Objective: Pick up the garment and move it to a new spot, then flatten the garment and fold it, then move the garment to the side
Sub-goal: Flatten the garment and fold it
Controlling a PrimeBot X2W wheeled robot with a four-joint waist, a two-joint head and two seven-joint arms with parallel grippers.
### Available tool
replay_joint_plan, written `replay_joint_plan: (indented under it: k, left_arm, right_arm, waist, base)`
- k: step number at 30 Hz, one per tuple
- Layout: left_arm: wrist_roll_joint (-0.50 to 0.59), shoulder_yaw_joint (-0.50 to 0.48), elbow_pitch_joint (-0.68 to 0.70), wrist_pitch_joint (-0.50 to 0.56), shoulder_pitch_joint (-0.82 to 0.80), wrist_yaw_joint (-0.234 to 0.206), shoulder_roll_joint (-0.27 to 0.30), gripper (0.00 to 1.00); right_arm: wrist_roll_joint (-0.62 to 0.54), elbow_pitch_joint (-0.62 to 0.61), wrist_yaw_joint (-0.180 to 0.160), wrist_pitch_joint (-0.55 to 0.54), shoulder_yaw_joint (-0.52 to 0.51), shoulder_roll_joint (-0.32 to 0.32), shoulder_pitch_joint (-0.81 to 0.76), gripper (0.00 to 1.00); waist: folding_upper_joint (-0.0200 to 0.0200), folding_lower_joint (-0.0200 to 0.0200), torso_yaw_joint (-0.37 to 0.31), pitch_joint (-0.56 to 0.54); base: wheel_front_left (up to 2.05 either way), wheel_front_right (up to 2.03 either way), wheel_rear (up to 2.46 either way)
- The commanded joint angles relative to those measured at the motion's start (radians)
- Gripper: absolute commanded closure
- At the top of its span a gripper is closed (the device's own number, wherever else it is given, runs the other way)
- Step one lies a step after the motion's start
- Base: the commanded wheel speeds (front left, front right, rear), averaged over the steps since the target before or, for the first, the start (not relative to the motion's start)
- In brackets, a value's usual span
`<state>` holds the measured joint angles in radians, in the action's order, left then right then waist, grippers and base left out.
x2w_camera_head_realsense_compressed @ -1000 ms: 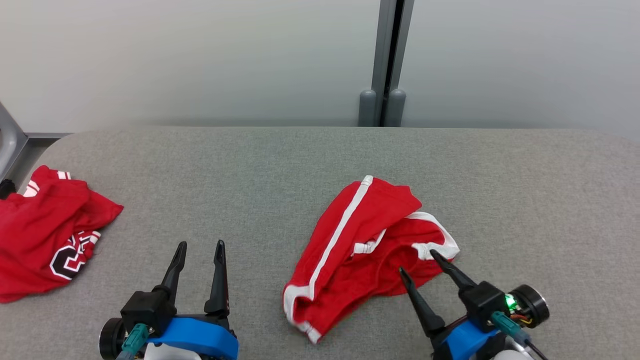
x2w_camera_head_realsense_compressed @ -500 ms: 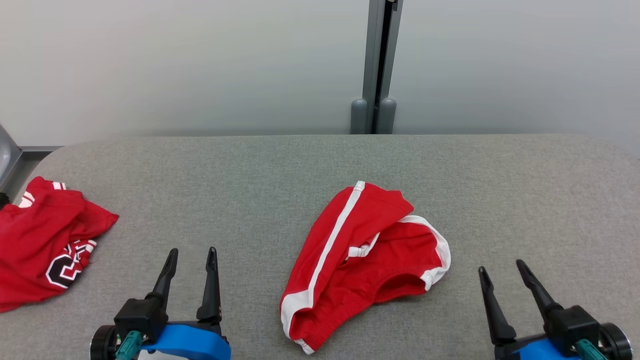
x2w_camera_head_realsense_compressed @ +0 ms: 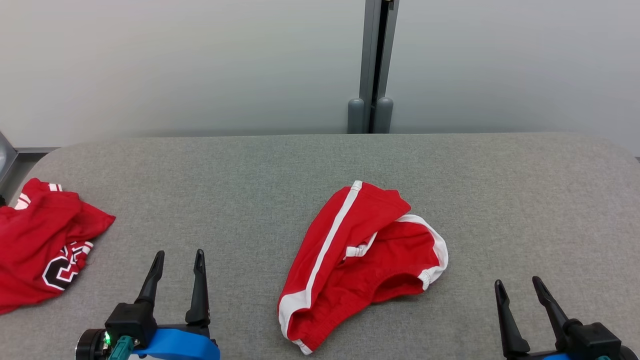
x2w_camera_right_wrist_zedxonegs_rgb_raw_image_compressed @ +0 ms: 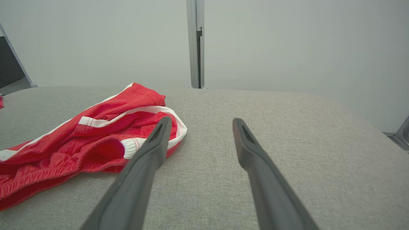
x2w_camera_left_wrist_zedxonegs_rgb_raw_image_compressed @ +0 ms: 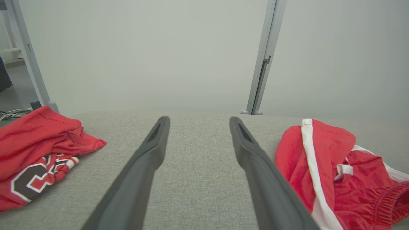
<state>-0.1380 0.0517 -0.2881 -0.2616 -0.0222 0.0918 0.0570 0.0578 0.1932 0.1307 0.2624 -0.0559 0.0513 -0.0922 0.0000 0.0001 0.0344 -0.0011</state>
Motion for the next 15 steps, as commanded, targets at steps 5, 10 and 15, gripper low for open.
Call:
replay_joint_plan:
  k: [5, 10, 15]
  left_arm:
    - [0.017, -0.013, 0.0, -0.005, 0.004, -0.003, 0.006, 0.0]
    - [0.025, -0.022, -0.006, -0.005, 0.006, -0.003, 0.005, 0.0]
    - [0.034, -0.027, -0.009, -0.005, 0.007, -0.004, 0.005, 0.0]
  right_arm:
    - [0.013, 0.005, 0.0, 0.004, 0.002, -0.001, 0.009, 0.0]
    - [0.018, 0.014, 0.0, 0.004, 0.006, -0.001, 0.011, 0.0]
    - [0.019, 0.02, 0.0, 0.004, 0.008, -0.001, 0.014, 0.0]
  waist:
    - [0.0, -0.0001, 0.005, -0.002]
    - [0.0, -0.0001, 0.007, -0.005]
    - [0.0, -0.0001, 0.005, -0.006]
  base:
    - [0.0, 0.0, 0.0]
    - [0.0, 0.0, 0.0]
    - [0.0, 0.0, 0.0]
